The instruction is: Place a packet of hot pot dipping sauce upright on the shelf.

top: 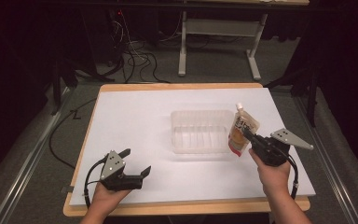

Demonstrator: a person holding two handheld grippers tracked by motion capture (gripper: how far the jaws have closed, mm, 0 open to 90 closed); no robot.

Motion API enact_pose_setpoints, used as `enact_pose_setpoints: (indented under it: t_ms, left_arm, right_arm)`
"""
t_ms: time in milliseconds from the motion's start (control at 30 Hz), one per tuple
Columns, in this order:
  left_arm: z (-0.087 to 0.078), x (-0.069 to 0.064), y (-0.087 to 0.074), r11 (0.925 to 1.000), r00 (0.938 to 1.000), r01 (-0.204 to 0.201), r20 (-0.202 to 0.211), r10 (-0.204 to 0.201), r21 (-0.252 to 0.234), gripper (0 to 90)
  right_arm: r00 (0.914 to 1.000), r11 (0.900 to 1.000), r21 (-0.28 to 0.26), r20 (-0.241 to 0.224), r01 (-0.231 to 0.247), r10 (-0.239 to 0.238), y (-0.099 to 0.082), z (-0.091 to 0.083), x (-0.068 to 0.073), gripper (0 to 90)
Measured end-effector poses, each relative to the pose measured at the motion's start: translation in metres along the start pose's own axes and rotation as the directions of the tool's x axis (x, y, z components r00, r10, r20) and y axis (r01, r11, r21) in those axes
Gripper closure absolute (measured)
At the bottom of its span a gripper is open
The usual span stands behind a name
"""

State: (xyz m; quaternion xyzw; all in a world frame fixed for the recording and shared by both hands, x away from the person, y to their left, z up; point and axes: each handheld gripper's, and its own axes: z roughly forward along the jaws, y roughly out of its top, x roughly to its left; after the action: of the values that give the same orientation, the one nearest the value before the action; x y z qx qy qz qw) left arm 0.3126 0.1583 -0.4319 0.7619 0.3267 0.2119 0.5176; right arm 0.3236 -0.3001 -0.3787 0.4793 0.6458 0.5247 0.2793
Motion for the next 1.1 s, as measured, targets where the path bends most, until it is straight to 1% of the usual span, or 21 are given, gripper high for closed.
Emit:
enact_pose_setpoints:
  t_ms: [167,367,500,533,800,867,933,1000,1100]
  left_arm:
    - [0.0,0.0,0.0,1.0,1.0,-0.001,0.002,0.001,-0.001,6.3]
    - [-0.001,0.001,0.0,1.0,1.0,0.004,0.003,-0.004,-0.006,6.3]
    - [-0.001,0.0,0.001,1.0,1.0,0.004,0.005,-0.004,-0.007,6.3]
    - [-0.001,0.0,0.001,0.9999,1.0,0.004,0.005,-0.004,-0.009,6.3]
    - [0.0,0.0,0.001,1.0,0.9999,0.004,0.013,-0.004,-0.008,6.3]
    - [0.0,0.0,0.001,0.9999,0.9999,0.004,0.014,-0.004,-0.009,6.3]
    - [-0.001,0.001,0.001,0.9999,0.9999,0.004,0.012,-0.004,-0.009,6.3]
    - [-0.001,0.002,0.001,0.9999,0.9999,0.009,0.011,-0.009,-0.012,6.3]
    - [-0.002,0.002,0.001,0.9998,0.9999,0.01,0.008,-0.01,-0.015,6.3]
  right_arm:
    - [0.9997,0.9997,0.019,0.02,0.014,-0.015,0.003,0.016,0.001,90.0]
    - [0.9976,0.9995,0.029,0.068,0.01,-0.012,0.007,0.038,0.0,90.0]
    - [0.9956,0.9994,0.035,0.093,0.006,-0.01,0.008,0.049,-0.002,90.0]
    - [0.9949,0.9994,0.032,0.1,0.013,-0.016,0.008,0.051,-0.002,90.0]
    - [0.9898,0.9996,0.028,0.143,0.002,-0.006,0.007,0.068,-0.006,90.0]
    - [0.9894,0.9996,0.029,0.145,0.0,-0.004,0.006,0.072,-0.007,90.0]
    - [0.9887,0.999,0.044,0.149,0.0,-0.007,0.006,0.076,-0.007,90.0]
    - [0.9877,0.9991,0.043,0.156,0.004,-0.01,0.006,0.078,-0.007,90.0]
    - [0.9871,0.9996,0.025,0.159,0.013,-0.017,0.005,0.08,-0.007,90.0]
